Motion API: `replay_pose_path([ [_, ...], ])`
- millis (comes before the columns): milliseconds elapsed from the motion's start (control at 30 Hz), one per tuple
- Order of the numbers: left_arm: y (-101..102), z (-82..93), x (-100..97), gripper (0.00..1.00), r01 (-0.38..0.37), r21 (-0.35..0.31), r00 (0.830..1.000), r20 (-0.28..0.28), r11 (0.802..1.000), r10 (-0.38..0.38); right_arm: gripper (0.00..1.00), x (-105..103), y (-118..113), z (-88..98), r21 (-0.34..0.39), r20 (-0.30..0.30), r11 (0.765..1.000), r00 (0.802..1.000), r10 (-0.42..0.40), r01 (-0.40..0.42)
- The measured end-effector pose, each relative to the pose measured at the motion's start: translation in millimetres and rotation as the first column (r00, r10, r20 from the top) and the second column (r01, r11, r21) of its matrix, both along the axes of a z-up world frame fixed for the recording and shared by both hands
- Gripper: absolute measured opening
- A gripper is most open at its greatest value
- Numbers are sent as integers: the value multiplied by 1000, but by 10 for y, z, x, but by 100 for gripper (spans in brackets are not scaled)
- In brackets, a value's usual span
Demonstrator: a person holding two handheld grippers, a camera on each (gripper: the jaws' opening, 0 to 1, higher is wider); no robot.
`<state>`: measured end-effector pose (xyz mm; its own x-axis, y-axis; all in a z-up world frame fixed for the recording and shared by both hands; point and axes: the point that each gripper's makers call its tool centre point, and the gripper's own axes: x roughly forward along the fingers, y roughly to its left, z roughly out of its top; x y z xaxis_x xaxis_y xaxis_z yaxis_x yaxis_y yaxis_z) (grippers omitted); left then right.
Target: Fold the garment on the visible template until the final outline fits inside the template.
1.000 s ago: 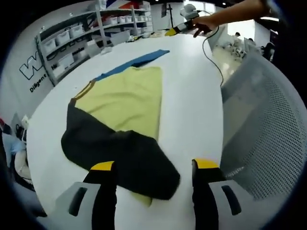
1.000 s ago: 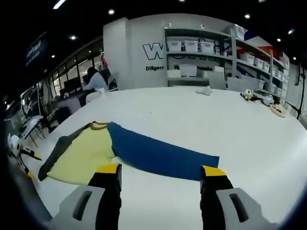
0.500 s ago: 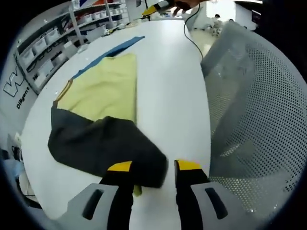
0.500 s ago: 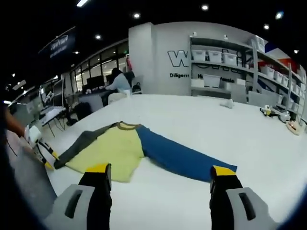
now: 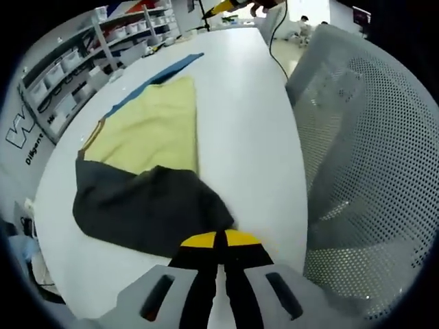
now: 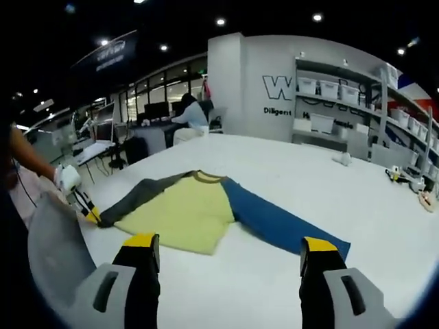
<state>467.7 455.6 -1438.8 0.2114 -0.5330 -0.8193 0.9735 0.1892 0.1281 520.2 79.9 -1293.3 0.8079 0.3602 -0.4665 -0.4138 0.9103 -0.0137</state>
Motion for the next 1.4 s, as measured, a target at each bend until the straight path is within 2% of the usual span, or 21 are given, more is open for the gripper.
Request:
replay_pose_path([
  [67, -5, 62, 39, 0, -55, -34, 998, -28, 998, 54, 83, -27, 8, -12, 4, 2, 1000, 1000, 2, -2],
  [167, -8, 267, 194, 0, -163, -114, 986, -60, 980, 157, 83, -69, 27, -21, 2, 0, 1000, 1000, 6, -6],
  [367, 113, 530, 523, 0, -238, -143, 971, -34, 961, 236, 84, -80, 64, -41, 4, -4, 1000, 1000, 16, -16],
  [433, 154, 610, 621, 0, -244, -147, 969, -7, 959, 246, 84, -64, 79, -27, 5, 2, 1000, 1000, 19, -19],
  [600, 280, 791, 868, 0, -311, -167, 949, 4, 936, 316, 84, -68, 182, 6, 0, 12, 999, 999, 49, -49],
  [733, 391, 922, 1069, 0, -382, -199, 921, 1, 903, 390, 90, -75, 292, 65, 5, 37, 997, 996, 78, -78],
  [800, 463, 957, 1143, 0, -442, -201, 895, -29, 874, 446, 95, -71, 349, 109, 28, 48, 996, 996, 79, -81],
  [833, 497, 983, 1216, 0, -439, -206, 895, -14, 874, 446, 96, -70, 372, 120, 40, 49, 996, 996, 80, -82],
  [867, 527, 1000, 1259, 0, -453, -210, 887, -11, 867, 461, 97, -68, 380, 128, 44, 53, 995, 995, 83, -85],
  [900, 566, 1010, 1291, 0, -480, -208, 873, -23, 852, 487, 96, -66, 390, 134, 42, 54, 995, 995, 84, -86],
  [1000, 713, 1110, 1466, 0, -525, -225, 843, -8, 821, 537, 96, -66, 433, 170, 41, 64, 995, 994, 86, -88],
  [1033, 746, 1146, 1500, 0, -529, -229, 839, 4, 817, 544, 96, -64, 433, 176, 40, 66, 995, 994, 83, -86],
  [1133, 874, 1251, 1633, 0, -561, -253, 812, 13, 788, 583, 96, -51, 417, 189, 49, 74, 996, 994, 75, -78],
  [1233, 988, 1328, 1709, 0, -580, -260, 795, 26, 772, 606, 96, -65, 431, 182, 47, 72, 996, 994, 78, -81],
  [1400, 1125, 1375, 1794, 0, -598, -265, 777, 42, 756, 629, 96, -114, 495, 162, 30, 71, 993, 992, 108, -110],
])
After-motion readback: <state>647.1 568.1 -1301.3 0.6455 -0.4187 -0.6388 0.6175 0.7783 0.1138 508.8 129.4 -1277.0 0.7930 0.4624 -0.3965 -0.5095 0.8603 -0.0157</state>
